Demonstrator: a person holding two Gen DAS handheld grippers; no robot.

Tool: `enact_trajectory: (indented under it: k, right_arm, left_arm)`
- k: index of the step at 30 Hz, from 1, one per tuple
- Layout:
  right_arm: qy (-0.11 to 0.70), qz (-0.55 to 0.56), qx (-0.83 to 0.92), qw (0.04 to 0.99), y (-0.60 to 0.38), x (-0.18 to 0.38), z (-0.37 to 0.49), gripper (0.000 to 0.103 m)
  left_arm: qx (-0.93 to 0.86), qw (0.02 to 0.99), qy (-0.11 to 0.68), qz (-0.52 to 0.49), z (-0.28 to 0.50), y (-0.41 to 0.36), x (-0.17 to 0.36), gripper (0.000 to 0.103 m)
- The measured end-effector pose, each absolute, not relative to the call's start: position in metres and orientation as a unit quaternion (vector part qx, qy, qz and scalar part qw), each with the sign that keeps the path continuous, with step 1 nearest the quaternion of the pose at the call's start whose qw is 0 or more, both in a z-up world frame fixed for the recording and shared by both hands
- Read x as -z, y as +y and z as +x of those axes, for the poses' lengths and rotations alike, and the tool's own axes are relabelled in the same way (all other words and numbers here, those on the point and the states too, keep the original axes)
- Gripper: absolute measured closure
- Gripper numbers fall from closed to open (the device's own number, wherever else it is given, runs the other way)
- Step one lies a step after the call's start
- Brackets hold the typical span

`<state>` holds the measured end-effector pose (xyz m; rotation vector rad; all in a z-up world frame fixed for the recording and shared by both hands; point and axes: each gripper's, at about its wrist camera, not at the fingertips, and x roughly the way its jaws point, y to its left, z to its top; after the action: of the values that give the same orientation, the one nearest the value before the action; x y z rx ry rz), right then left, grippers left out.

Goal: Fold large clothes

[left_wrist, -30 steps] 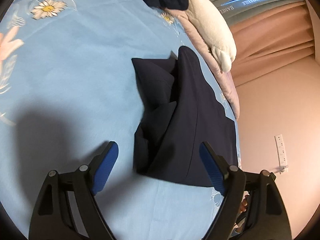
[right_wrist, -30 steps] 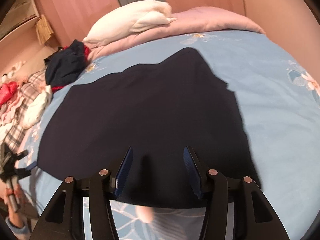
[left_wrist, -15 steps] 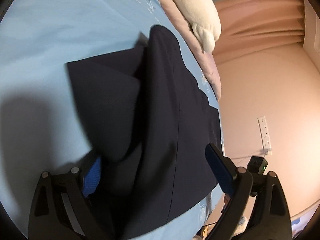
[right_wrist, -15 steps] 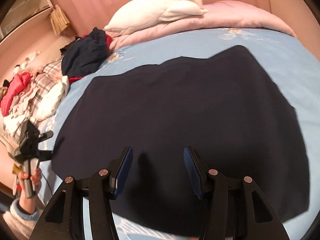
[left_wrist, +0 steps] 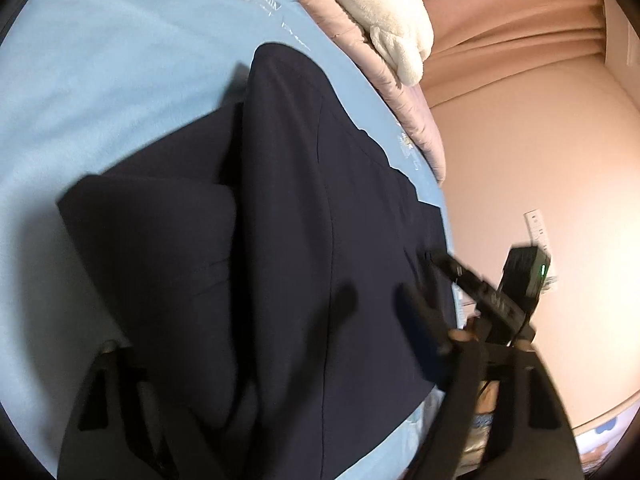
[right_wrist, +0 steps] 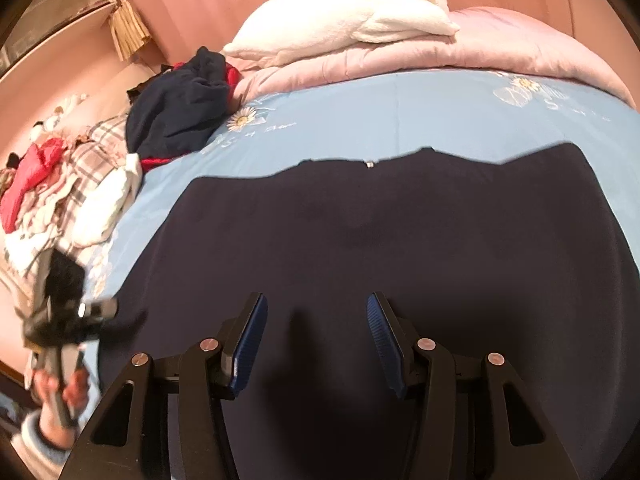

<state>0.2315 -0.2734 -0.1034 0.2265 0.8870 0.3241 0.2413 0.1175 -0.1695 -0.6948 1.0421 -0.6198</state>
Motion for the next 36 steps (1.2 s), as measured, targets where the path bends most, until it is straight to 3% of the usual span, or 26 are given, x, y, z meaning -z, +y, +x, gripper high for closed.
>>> enact_trajectory:
  k: [2,4,6,7,17,27,36]
  right_arm:
    - [0.427,0.107,-0.154,0.885,-0.267,0.104,0.245,0.05]
    - [0.43,0.099,-0.141,0.887,-0.259,0.105,0.26,0.052]
    - [0.438,0.101,-0.128,0.884,-0.254,0.11,0.273,0.064]
    - [0.449,0.104,-0.122,0.879,-0.252,0.114,0.28,0.065]
    - [0.494,0.084,-0.096,0.86,-0.248,0.127,0.293,0.065]
    - [0.445,0.049,-0.166,0.879,-0.245,0.091,0.19,0.065]
    - [0.479,0.032,-0.182,0.858,-0.236,0.127,0.154,0.065]
  left_arm:
    - [0.27,0.777,0.481,-0.303,0.238,0.116,0.164,0.058]
    - [0.263,0.787,0.478,-0.288,0.235,0.114,0.158,0.072]
    - [0.253,0.796,0.477,-0.276,0.232,0.113,0.153,0.08]
    - [0.249,0.798,0.476,-0.273,0.23,0.113,0.151,0.083]
    - [0.237,0.825,0.468,-0.211,0.221,0.089,0.121,0.083]
    - [0.229,0.839,0.459,-0.178,0.218,0.066,0.093,0.083]
    - [0.227,0.848,0.453,-0.153,0.212,0.037,0.075,0.083]
